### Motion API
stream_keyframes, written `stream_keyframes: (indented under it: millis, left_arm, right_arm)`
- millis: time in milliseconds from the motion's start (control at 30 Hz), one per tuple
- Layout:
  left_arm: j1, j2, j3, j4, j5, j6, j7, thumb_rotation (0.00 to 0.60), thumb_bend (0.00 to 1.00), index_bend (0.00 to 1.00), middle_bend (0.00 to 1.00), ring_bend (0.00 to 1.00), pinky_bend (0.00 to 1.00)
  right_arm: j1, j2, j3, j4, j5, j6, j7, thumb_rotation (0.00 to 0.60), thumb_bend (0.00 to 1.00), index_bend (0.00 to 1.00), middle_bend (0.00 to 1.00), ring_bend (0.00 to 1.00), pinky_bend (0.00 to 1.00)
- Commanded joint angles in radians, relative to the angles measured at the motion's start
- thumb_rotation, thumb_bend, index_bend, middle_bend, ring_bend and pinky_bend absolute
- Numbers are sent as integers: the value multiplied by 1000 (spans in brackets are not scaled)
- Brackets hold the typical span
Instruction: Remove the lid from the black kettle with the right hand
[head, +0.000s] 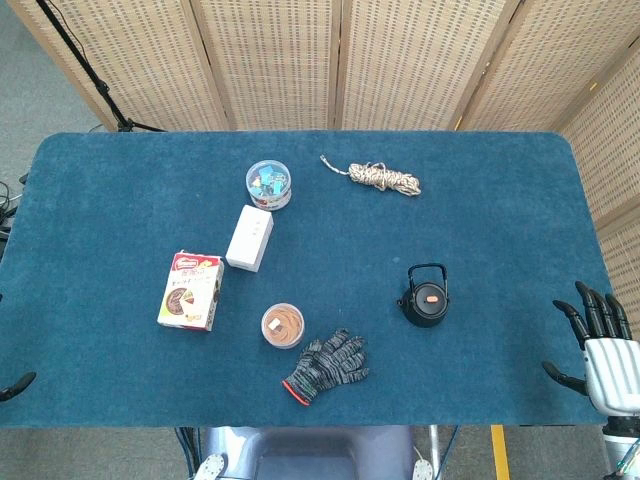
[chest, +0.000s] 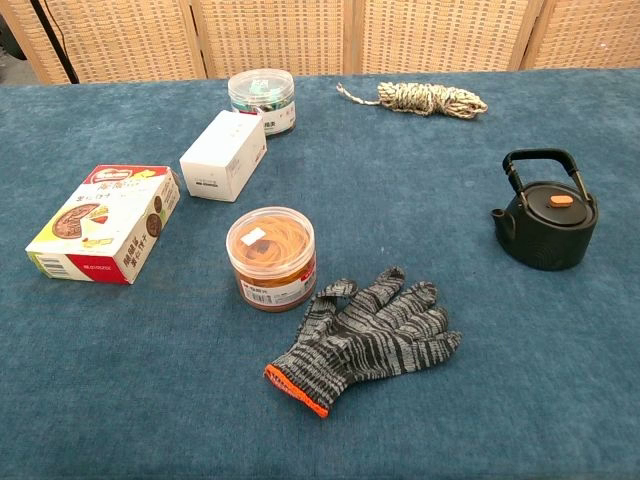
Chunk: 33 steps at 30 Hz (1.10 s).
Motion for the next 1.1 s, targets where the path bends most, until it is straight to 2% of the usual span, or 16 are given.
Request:
stream_keyframes:
  millis: [33, 300, 567, 700, 800, 1100]
  left_arm:
    - [1, 0, -2, -2, -5, -1, 0, 600, 0, 0, 0, 0, 0]
    - [-12, 14, 5, -22, 4, -30, 3, 600, 0, 0, 0, 0, 0]
    - [-27, 13, 3, -48, -19, -69, 45, 600, 0, 0, 0, 0, 0]
    - [-33, 11, -2, -57, -36, -82, 69, 600, 0, 0, 0, 0, 0]
    - [-40, 9, -4, -63, -47, -97, 85, 600, 0, 0, 0, 0, 0]
    - [-49, 15, -8, -64, -67, -118, 77, 600, 0, 0, 0, 0, 0]
  right_arm:
    - [0, 2, -2, -2, -2, -3, -3, 600, 0, 202, 0, 0, 0]
    - [41, 5, -3, -16, -40, -48, 45, 600, 0, 224, 0, 0, 0]
    - [201, 58, 51, -144, -51, -238, 58, 600, 0, 271, 0, 0, 0]
    - [286, 64, 95, -210, 8, -351, 24, 600, 0, 305, 0, 0, 0]
    - [357, 36, 136, -239, 81, -433, -58, 600, 0, 335, 0, 0, 0]
    - [491, -95, 184, -223, 329, -570, -265, 600, 31, 390, 0, 0, 0]
